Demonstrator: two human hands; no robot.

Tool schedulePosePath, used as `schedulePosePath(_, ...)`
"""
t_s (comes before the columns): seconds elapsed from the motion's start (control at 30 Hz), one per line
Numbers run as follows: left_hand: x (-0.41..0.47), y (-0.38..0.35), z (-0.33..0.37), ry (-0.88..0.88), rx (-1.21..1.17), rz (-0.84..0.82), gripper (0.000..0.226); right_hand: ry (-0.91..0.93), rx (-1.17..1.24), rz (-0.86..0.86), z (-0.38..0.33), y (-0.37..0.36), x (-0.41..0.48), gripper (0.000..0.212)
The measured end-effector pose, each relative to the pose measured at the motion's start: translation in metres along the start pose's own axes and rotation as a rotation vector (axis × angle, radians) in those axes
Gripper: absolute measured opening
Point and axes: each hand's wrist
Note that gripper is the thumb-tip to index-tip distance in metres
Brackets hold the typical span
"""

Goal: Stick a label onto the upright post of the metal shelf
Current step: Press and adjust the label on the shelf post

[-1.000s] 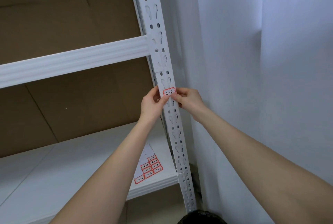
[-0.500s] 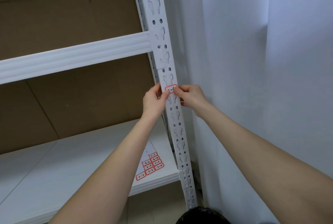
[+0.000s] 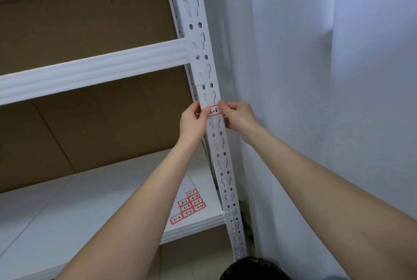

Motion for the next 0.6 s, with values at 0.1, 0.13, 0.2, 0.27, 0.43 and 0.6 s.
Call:
schedulePosePath(0.1, 0.0000, 0.0008, 0.0010, -0.037, 0.050, 0.037, 0.026, 0.018, -0.013, 0.007, 0.0043, -0.0001, 0.0029, 0.018)
schedulePosePath(0.13, 0.0015, 0.0000, 0.0011, -0.039, 0.062, 0.043, 0.027, 0.026, -0.024, 0.024, 0.0042, -0.0008, 0.0042, 0.018)
schedulePosePath(0.2, 0.0000, 0.0005, 0.0014, -0.025, 0.038, 0.022, 0.028, 0.019, -0.003, 0.023, 0.0024, -0.0013, 0.0034, 0.019)
schedulePosePath(0.27, -0.0026, 0.0022, -0.0014, -0.024, 0.019, -0.009, 0.028, 0.016, 0.024, -0.020, 0.0040, 0.0003, 0.0013, 0.020)
schedulePosePath(0.43, -0.0026, 0.0018, -0.0053, -0.023, 0.059, -0.003, 0.029, 0.044, 0.043, -0.014, 0.0063, 0.0009, -0.0017, 0.024)
schedulePosePath(0.6, -0.0046, 0.0008, -0.0071, -0.004, 0.021, -0.016, 0.033, 0.021, 0.084, -0.043, 0.0080, 0.0034, -0.0053, 0.026)
Point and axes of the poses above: each hand's wrist, its own x-axis towards the middle knuckle, its own y-axis out of the back of the hand, z = x × y, and after that the axes turned 8 degrees about y, right-handed
